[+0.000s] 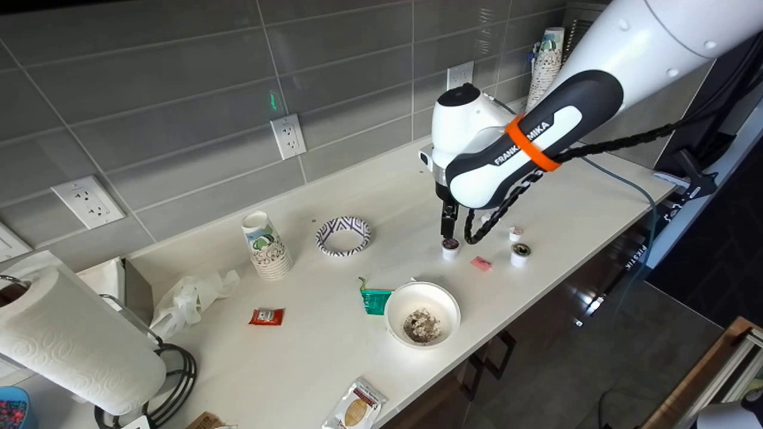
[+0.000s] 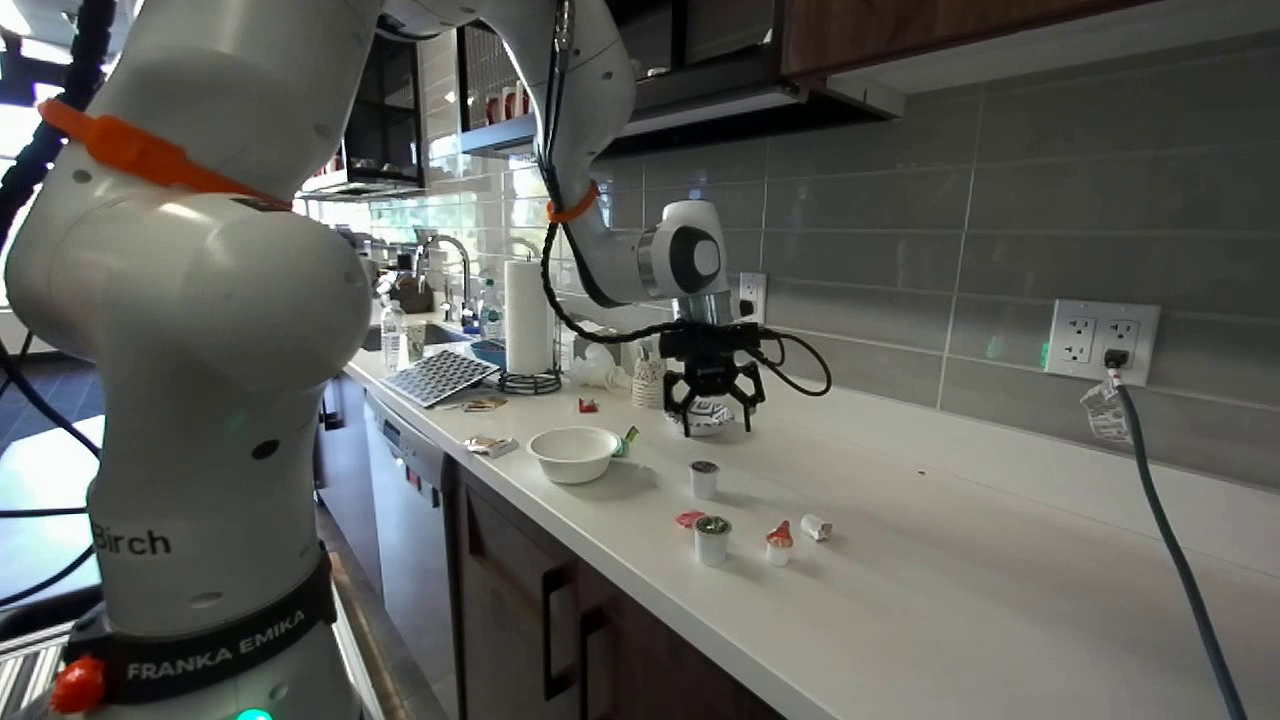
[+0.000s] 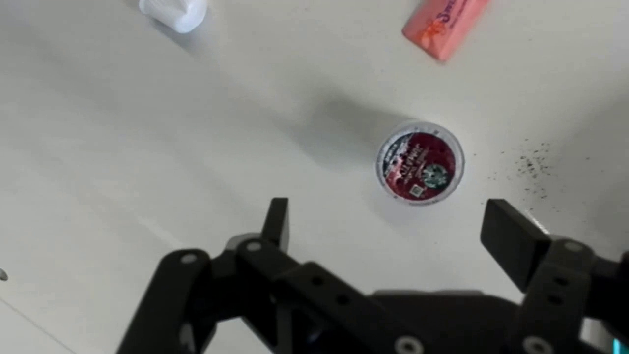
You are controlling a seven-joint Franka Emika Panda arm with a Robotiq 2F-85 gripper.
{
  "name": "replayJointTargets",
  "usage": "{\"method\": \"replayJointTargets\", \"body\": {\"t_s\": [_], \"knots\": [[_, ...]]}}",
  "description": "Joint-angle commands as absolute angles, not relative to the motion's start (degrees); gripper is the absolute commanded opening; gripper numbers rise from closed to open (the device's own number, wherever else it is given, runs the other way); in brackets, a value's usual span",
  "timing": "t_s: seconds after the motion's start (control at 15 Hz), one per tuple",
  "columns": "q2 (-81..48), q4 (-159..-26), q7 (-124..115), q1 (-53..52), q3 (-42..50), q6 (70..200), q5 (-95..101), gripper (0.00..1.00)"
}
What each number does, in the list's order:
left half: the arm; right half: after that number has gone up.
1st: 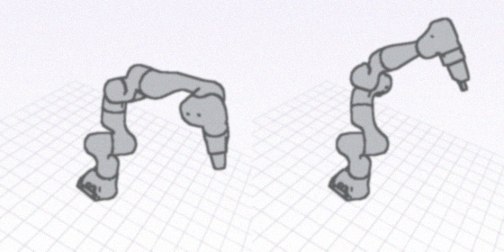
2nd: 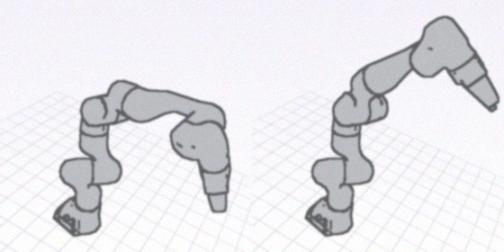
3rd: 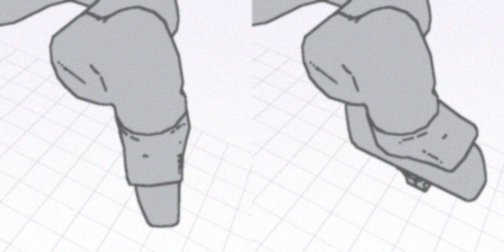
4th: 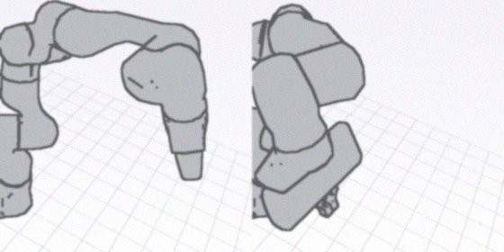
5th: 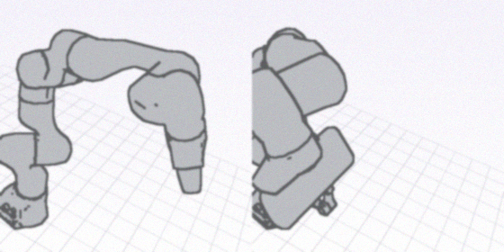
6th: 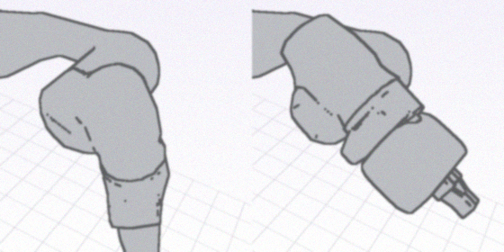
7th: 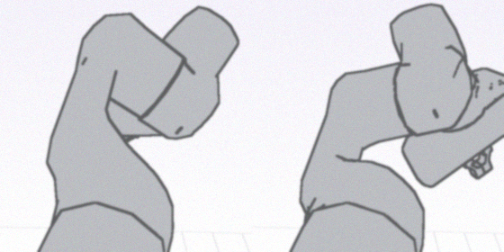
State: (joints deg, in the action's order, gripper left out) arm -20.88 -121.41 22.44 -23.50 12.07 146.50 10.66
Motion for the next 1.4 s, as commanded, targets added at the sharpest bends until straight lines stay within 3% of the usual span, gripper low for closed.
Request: {"method": "replayJointTargets", "body": {"t_s": [0.0,0.53,1.33], "knots": [[-22.31,-116.03,22.32,-15.84,3.04,136.41,13.87,1.0],[-28.8,-108.8,21.51,-12.76,-4.13,129.91,17.88,1.0],[-37.72,-98.41,23.56,-15.46,-3.97,122.47,30.15,1.0]]}}
